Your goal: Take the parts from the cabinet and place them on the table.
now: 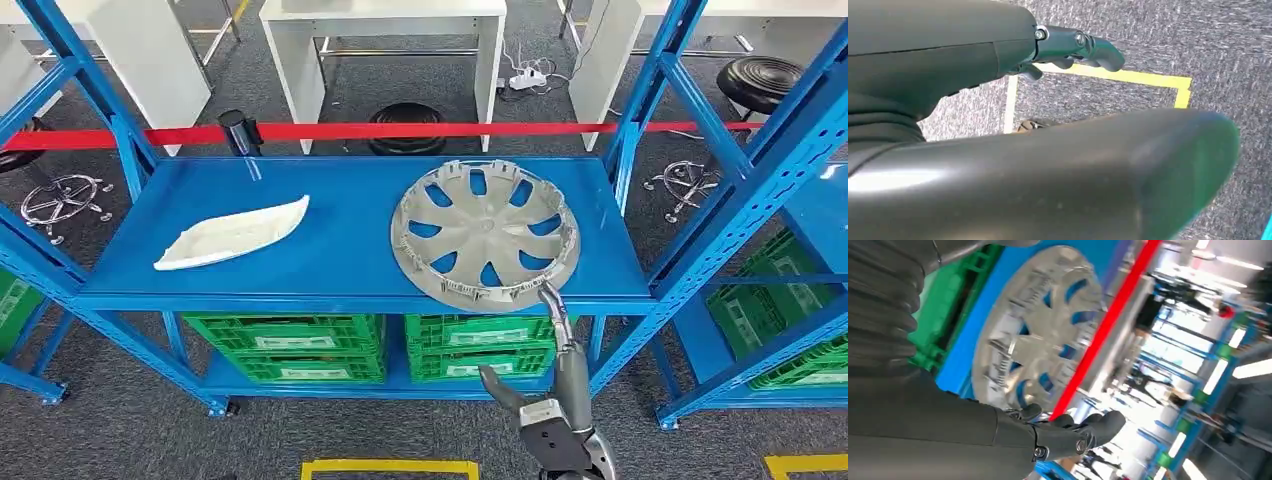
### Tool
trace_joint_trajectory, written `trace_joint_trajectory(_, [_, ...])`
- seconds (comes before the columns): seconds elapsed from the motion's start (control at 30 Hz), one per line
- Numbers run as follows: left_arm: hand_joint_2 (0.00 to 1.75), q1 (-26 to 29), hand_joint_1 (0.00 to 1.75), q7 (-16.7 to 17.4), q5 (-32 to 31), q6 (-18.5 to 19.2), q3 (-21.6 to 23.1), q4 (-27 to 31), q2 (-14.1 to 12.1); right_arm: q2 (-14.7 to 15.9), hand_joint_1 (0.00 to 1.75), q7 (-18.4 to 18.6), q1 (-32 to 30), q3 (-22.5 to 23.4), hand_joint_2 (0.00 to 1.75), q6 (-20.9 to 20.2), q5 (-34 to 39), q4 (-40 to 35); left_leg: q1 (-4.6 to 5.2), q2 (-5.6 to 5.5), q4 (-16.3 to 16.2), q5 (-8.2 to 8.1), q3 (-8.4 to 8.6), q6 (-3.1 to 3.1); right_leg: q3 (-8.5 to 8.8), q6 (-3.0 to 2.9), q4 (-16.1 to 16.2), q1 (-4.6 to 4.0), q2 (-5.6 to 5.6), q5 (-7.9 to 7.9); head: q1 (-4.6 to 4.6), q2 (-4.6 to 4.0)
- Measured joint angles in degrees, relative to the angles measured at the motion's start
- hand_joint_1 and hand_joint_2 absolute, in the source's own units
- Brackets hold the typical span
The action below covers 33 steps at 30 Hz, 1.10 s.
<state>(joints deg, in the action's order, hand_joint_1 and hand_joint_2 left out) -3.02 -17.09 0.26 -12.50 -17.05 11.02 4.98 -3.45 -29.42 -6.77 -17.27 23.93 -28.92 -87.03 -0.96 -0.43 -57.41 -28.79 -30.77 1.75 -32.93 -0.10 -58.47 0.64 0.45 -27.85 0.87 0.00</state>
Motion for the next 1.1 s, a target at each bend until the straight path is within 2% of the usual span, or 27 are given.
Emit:
trace_joint_trajectory(0.03, [0.00, 0.0, 0.00, -0.5, -0.4, 0.0, 0.0, 0.0, 0.0, 0.0, 0.00, 1.4, 0.3, -0.1, 1.75, 0.0, -1.8, 0.8, -0.01, 0.00, 0.0, 0.01, 0.01, 0.00, 0.00, 0.00, 0.0, 0.00, -0.01, 0.00, 0.00, 0.00])
trace_joint_trajectory(0.07, [1.75, 0.0, 0.00, -0.8, -0.7, 0.1, 0.0, 0.0, 0.0, 0.0, 0.00, 2.6, 0.8, -0.1, 1.75, -0.1, -3.7, 1.8, -0.02, 0.00, 0.0, 0.02, 0.01, 0.00, 0.00, 0.00, 0.0, 0.00, 0.00, 0.00, 0.00, 0.00])
trace_joint_trajectory(0.2, [1.75, 0.0, 0.00, -0.5, -3.1, 1.0, 0.1, 0.0, 0.0, 0.0, 0.00, 4.7, 3.1, -0.6, 1.75, -0.9, -9.4, 6.5, -0.03, 0.01, 0.0, 0.05, 0.03, -0.01, 0.00, 0.00, 0.0, -0.02, 0.00, 0.00, 0.00, 0.00])
trace_joint_trajectory(0.23, [0.00, 0.0, 0.00, -0.4, -4.0, 1.1, 0.3, -0.1, 0.0, 0.0, 0.00, 5.2, 3.9, -0.9, 1.75, -0.6, -11.3, 7.8, -0.03, 0.00, 0.0, 0.05, 0.03, -0.02, 0.01, 0.00, 0.0, -0.02, 0.00, 0.00, 0.00, 0.00])
trace_joint_trajectory(0.37, [0.00, 0.0, 0.00, -0.1, -6.1, 2.2, 1.3, -0.1, 0.0, 0.0, 0.00, 7.7, 7.3, -2.1, 1.75, 2.1, -20.0, 13.7, -0.02, 0.00, 0.0, 0.06, 0.05, -0.02, 0.01, 0.00, 0.0, -0.02, 0.00, 0.01, 0.00, 0.00])
trace_joint_trajectory(0.5, [0.00, -0.1, 0.00, 0.2, -7.0, 2.8, 1.9, -0.1, 0.0, 0.1, 0.00, 10.8, 10.7, -3.5, 1.75, 6.6, -28.8, 20.0, 0.00, 0.00, 0.0, 0.07, 0.10, -0.03, 0.01, 0.03, 0.0, -0.02, 0.00, 0.03, 0.00, 0.00])
trace_joint_trajectory(0.57, [0.00, -0.1, 0.00, 0.6, -7.8, 4.5, 2.4, -0.1, 0.0, 0.1, 0.00, 12.7, 12.3, -4.1, 1.75, 9.3, -33.4, 22.9, 0.00, 0.00, 0.0, 0.07, 0.10, -0.03, 0.00, 0.03, 0.0, -0.02, 0.00, 0.03, 0.00, 0.00])
trace_joint_trajectory(0.77, [0.00, -0.4, 0.00, 0.9, -8.7, 5.5, 3.6, -0.1, 0.3, 0.3, 0.00, 16.9, 16.4, -5.6, 1.75, 14.6, -42.7, 29.3, 0.00, 0.01, 0.0, 0.07, 0.10, -0.03, -0.01, 0.04, 0.0, -0.01, 0.01, 0.03, 0.00, 0.00])
trace_joint_trajectory(0.97, [0.00, -0.6, 0.00, 0.7, -8.7, 5.3, 3.6, -0.1, 0.6, 0.6, 0.00, 21.7, 19.8, -5.9, 1.75, 16.0, -50.1, 33.6, 0.00, 0.00, 0.0, 0.08, 0.10, -0.02, -0.01, 0.04, 0.0, -0.01, 0.01, 0.03, 0.00, 0.00])
trace_joint_trajectory(1.1, [0.00, -0.7, 0.00, 0.7, -8.8, 5.2, 3.6, -0.1, 0.6, 0.8, 0.00, 23.2, 22.0, -5.9, 1.75, 16.0, -52.5, 35.9, 0.00, 0.00, 0.0, 0.09, 0.10, -0.01, -0.02, 0.06, 0.0, -0.01, 0.01, 0.05, 0.00, 0.00])
